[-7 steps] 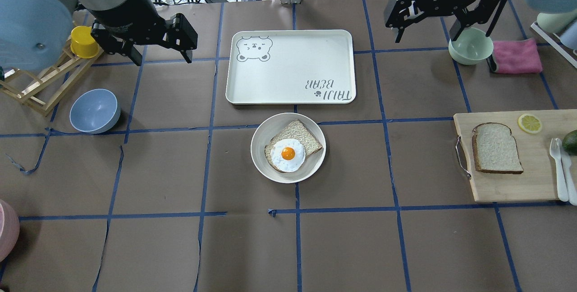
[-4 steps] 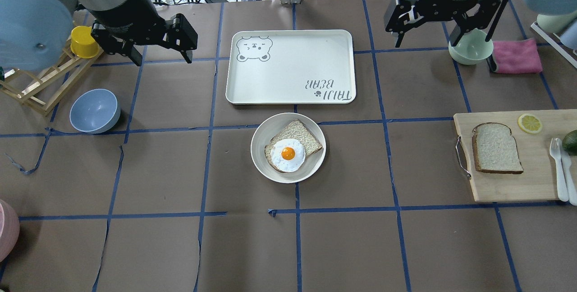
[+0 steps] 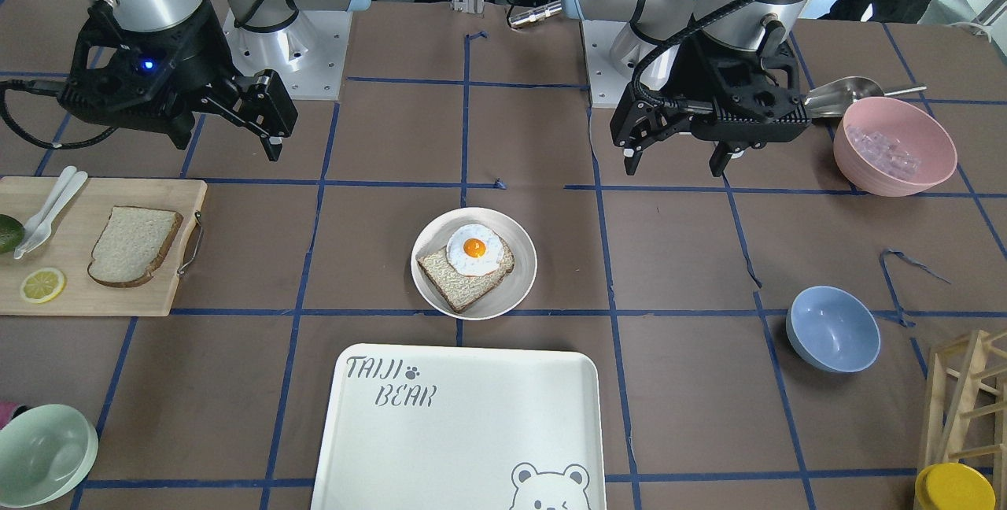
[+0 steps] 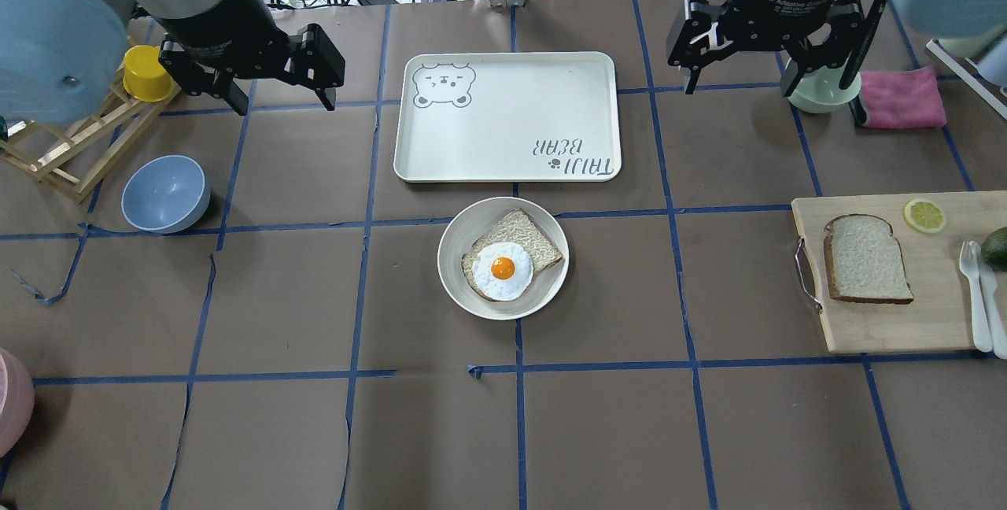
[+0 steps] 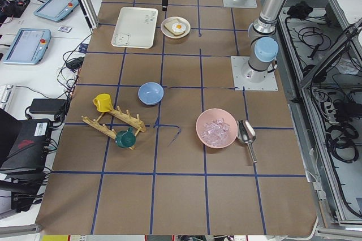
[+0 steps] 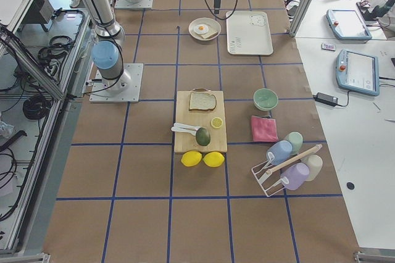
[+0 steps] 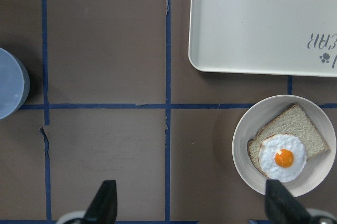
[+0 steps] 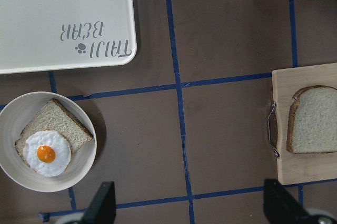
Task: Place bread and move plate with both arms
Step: 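Move the right gripper toward the wooden cutting board, then lower the right gripper onto the bread slice edge on the board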
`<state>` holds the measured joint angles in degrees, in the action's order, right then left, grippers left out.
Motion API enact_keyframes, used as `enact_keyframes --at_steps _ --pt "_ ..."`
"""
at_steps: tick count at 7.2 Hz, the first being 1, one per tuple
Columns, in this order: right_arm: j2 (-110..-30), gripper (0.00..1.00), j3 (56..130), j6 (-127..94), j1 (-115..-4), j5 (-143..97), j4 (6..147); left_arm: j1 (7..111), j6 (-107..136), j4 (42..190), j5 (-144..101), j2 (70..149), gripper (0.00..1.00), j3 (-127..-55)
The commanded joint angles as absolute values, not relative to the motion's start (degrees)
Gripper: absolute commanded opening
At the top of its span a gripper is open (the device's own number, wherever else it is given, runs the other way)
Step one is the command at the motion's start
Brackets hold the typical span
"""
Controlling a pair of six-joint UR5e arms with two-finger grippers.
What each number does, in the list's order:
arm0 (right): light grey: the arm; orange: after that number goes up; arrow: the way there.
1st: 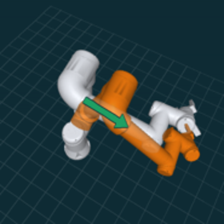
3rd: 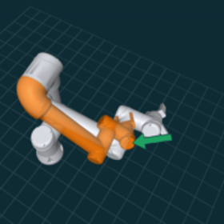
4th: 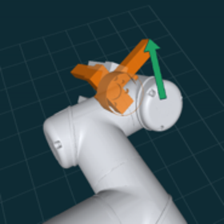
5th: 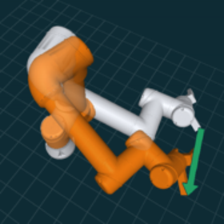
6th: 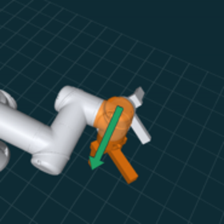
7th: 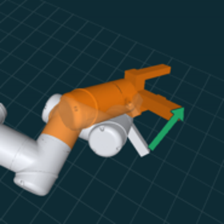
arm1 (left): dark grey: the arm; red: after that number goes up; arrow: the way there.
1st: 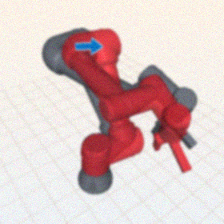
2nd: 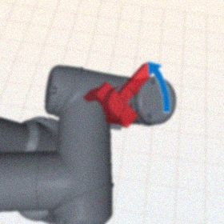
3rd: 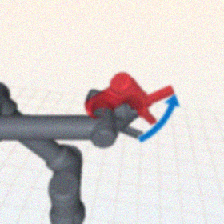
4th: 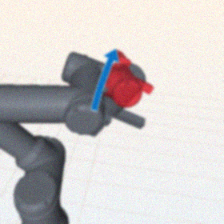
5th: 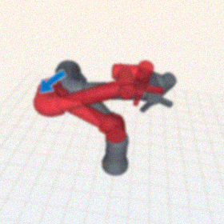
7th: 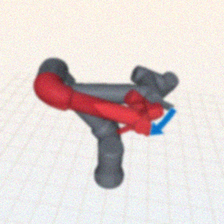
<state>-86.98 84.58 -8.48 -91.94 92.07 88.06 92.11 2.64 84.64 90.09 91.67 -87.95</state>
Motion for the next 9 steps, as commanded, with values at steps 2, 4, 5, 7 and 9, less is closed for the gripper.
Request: enact_keyframes --at_steps 2,4,5,7,9 --pt "-86.1 1.0 94.9 -1.0 -84.0 95.3 96.1 92.1 2.6 84.6 90.1 91.7 1.0 -88.0" --pt "-86.0 1.0 107.2 9.4 -73.7 95.2 109.1 92.1 2.6 84.6 90.1 91.7 1.0 -88.0" --pt "-86.0 1.0 113.8 13.1 -69.7 95.2 117.2 92.1 2.6 84.6 90.1 91.7 1.0 -88.0" --pt "-85.3 1.0 120.3 16.1 -67.2 95.7 125.8 92.1 2.6 84.6 90.1 91.8 1.0 -88.0" --pt "-84.3 0.93 121.1 16.5 -67.0 96.2 125.9 92.1 2.6 84.6 90.1 91.8 1.0 -88.0"
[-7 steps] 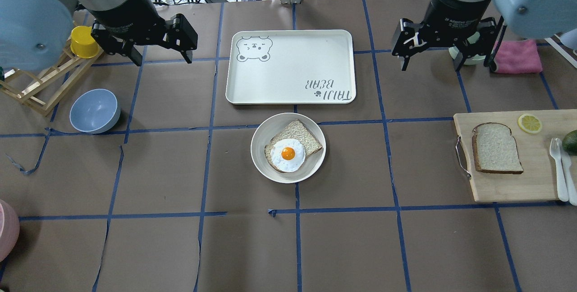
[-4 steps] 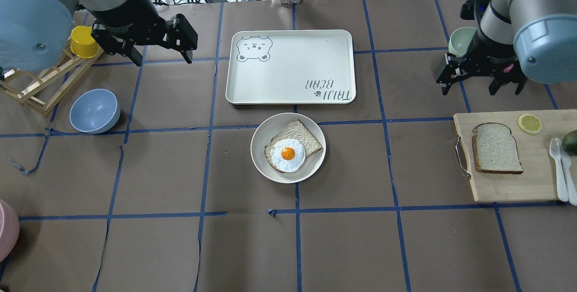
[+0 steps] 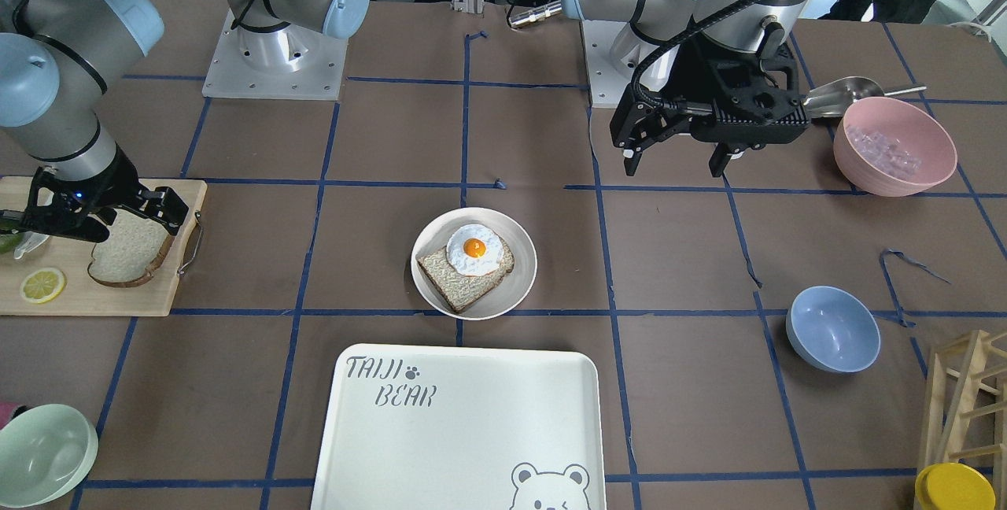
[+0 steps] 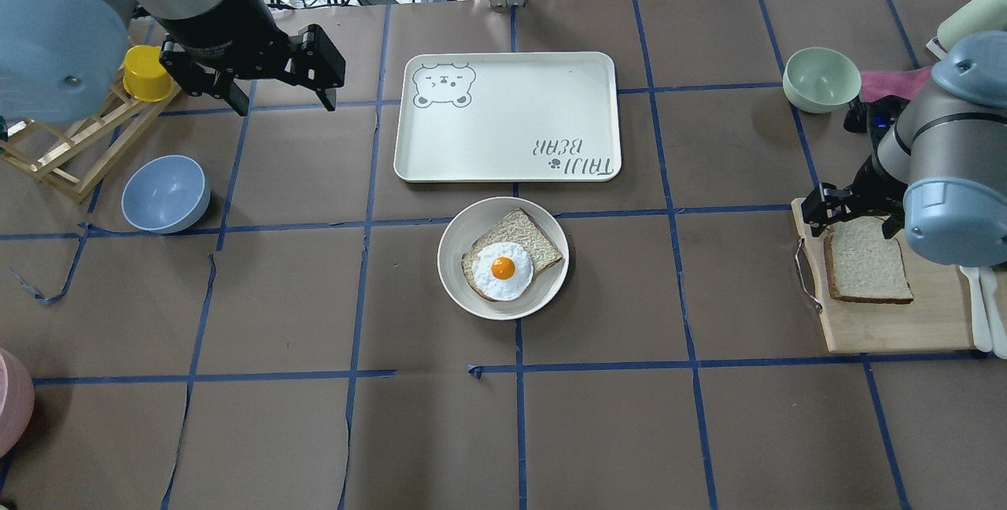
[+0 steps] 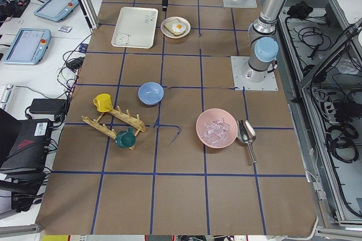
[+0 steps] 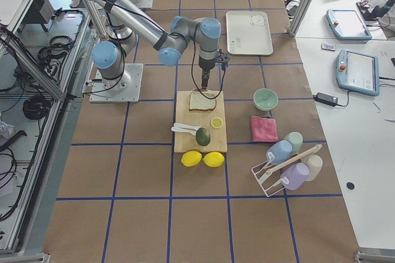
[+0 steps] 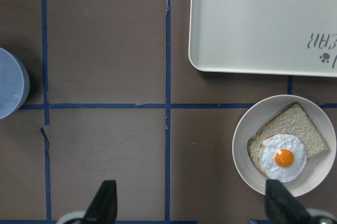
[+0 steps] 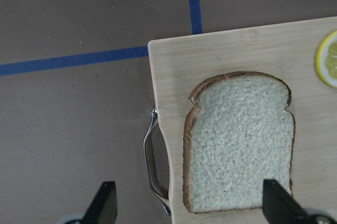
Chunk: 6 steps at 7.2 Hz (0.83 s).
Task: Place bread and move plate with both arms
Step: 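Lower the right gripper onto the bread slice edge on the board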
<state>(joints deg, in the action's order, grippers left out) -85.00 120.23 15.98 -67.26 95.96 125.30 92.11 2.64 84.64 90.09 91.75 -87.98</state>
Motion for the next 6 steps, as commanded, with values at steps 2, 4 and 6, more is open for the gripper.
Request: enact_keyframes --at_steps 2,4,6 --pt "-81.3 0.82 121.0 16.4 -66.9 97.6 126.9 92.1 2.6 84.6 90.1 91.8 1.0 -88.0" --pt "-79.0 0.79 120.7 16.5 -66.9 98.2 128.7 92.1 2.6 84.6 90.0 91.8 1.0 -87.9" --pt "-78.3 0.73 120.6 16.6 -66.4 98.3 128.9 92.1 2.6 84.6 90.1 91.8 1.0 -87.9"
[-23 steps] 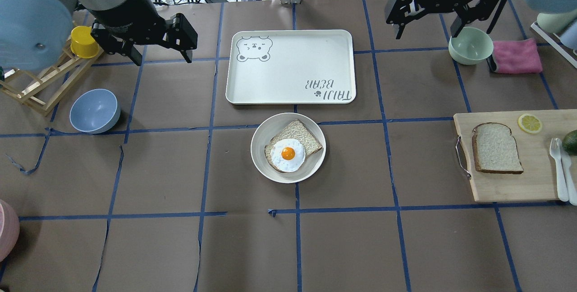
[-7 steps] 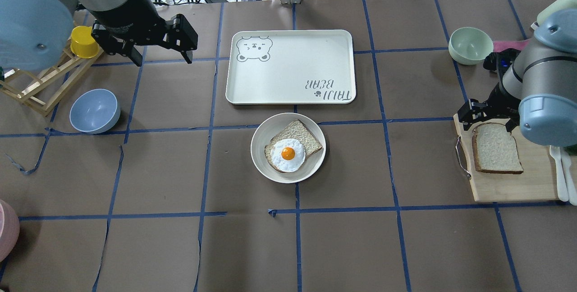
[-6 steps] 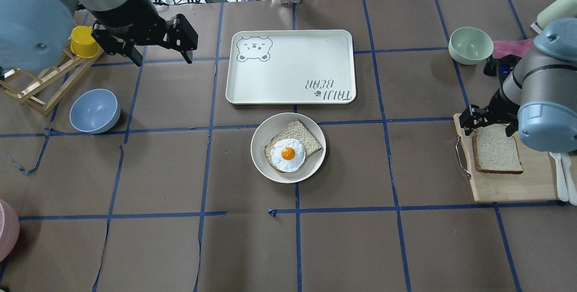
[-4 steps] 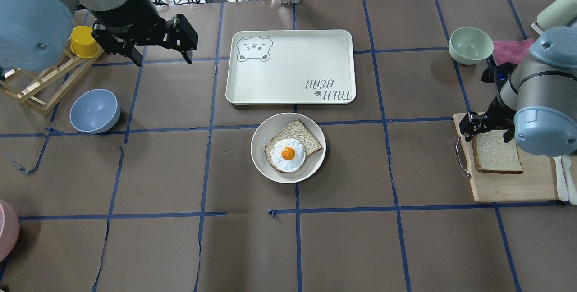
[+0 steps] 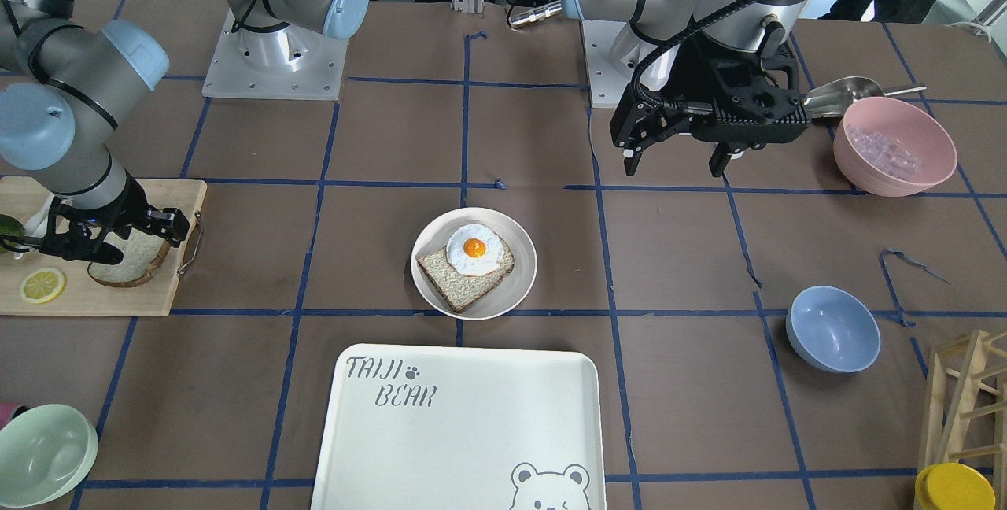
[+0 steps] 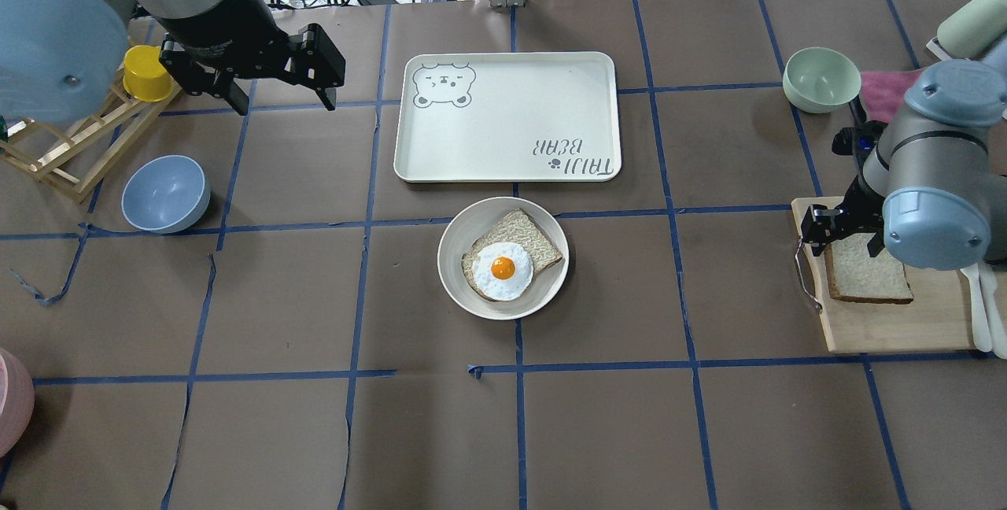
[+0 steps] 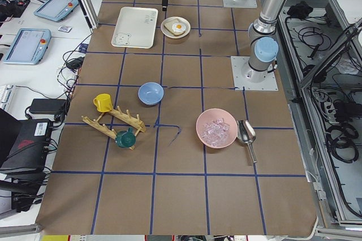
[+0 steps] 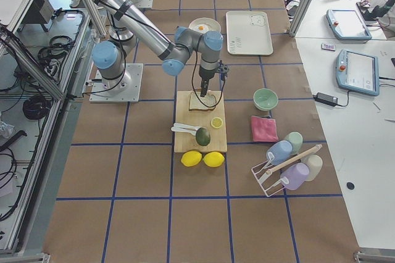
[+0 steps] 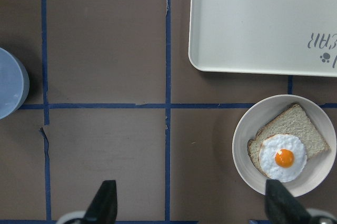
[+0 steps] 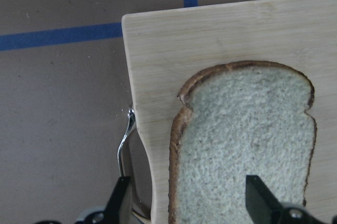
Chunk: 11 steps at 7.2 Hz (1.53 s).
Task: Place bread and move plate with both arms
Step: 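Lower the right gripper onto the bread slice edge on the board, then close the right gripper on the bread slice and lift it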
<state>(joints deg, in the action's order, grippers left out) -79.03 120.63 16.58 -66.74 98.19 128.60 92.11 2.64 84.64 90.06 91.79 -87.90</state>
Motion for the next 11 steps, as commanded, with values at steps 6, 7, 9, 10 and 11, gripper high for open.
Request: enact_keyframes --at_steps 6,7,9,10,11 --pt "-76.2 0.44 120.6 18.0 -66.4 98.8 131.2 92.1 2.7 84.6 89.9 92.0 1.0 -87.9" --pt "-75.6 0.32 120.4 18.0 -66.4 98.8 131.1 92.1 2.9 84.6 89.9 92.1 1.0 -87.8" --pt "-75.1 0.14 120.2 18.0 -66.2 99.0 131.1 92.1 3.0 84.6 89.8 92.2 1.0 -87.8" --pt "-75.8 0.0 119.9 18.4 -66.1 99.1 130.3 92.1 3.1 84.6 89.8 92.2 1.0 -87.8" --pt "-75.8 0.0 119.4 18.7 -66.2 99.1 130.3 92.1 3.1 84.6 89.8 92.2 1.0 -87.8"
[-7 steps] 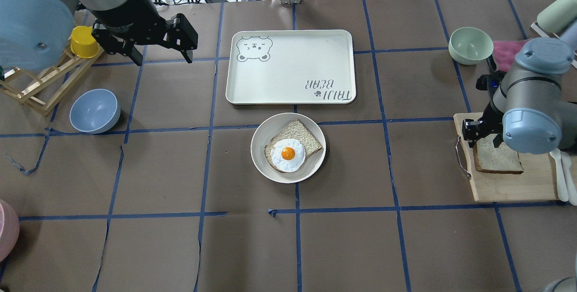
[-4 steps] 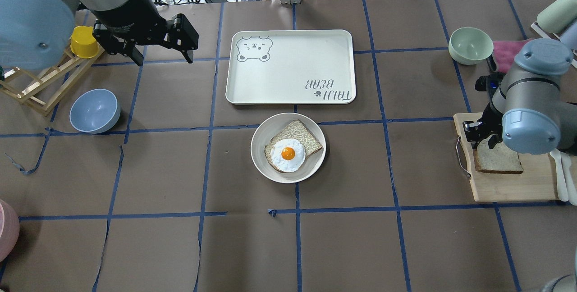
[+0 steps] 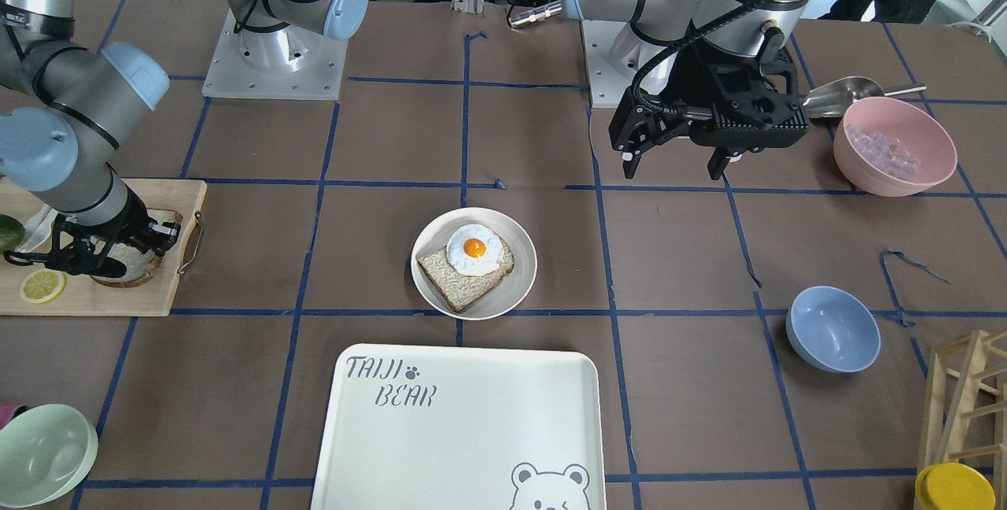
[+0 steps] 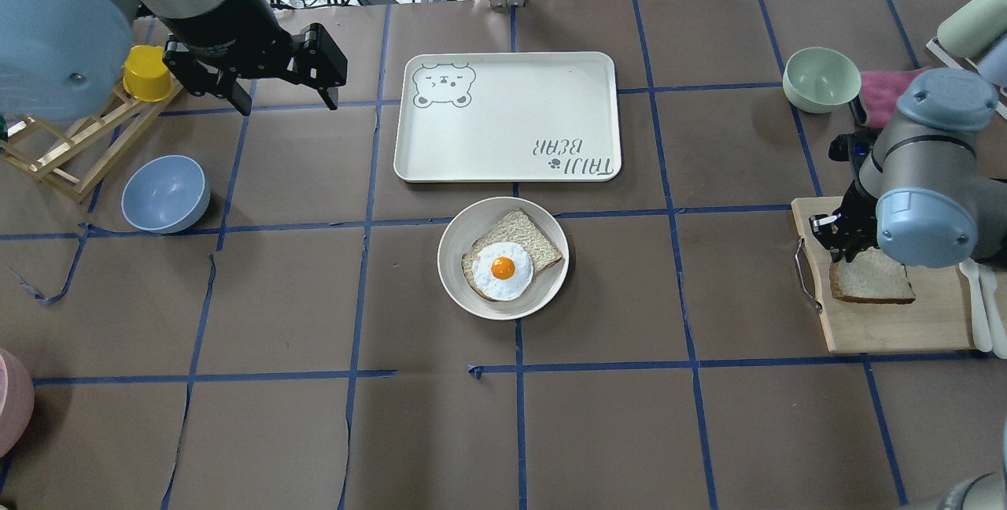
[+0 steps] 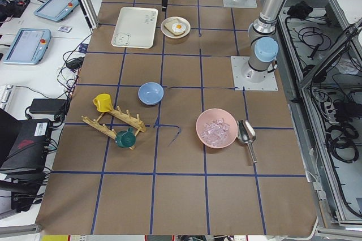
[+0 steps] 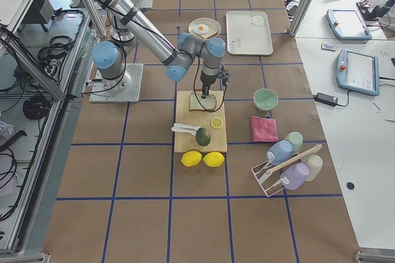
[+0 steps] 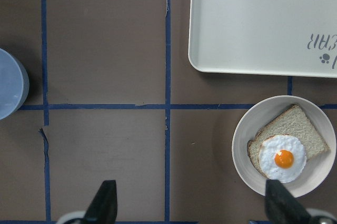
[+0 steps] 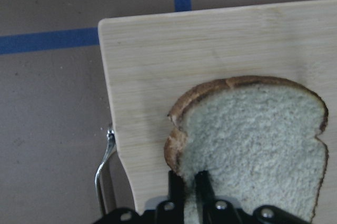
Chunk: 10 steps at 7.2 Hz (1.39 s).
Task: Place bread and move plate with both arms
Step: 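Close the right gripper on the bread slice and lift it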
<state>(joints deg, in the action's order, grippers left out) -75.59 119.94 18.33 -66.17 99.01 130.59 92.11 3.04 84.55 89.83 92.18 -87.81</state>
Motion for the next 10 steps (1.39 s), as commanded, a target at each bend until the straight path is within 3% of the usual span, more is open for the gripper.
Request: enact_keyframes --at_steps 1,6,10 --pt "-76.0 0.0 119.3 18.6 -66.2 99.2 130.2 92.1 3.1 84.6 89.8 92.2 1.0 -87.8" --pt "-78.8 0.0 116.8 20.6 -67.0 98.0 126.8 92.1 3.0 84.6 89.6 92.2 1.0 -87.8" --pt "-86.5 0.0 111.0 16.8 -78.2 96.1 115.4 92.1 3.0 84.6 89.6 92.2 1.0 -87.8"
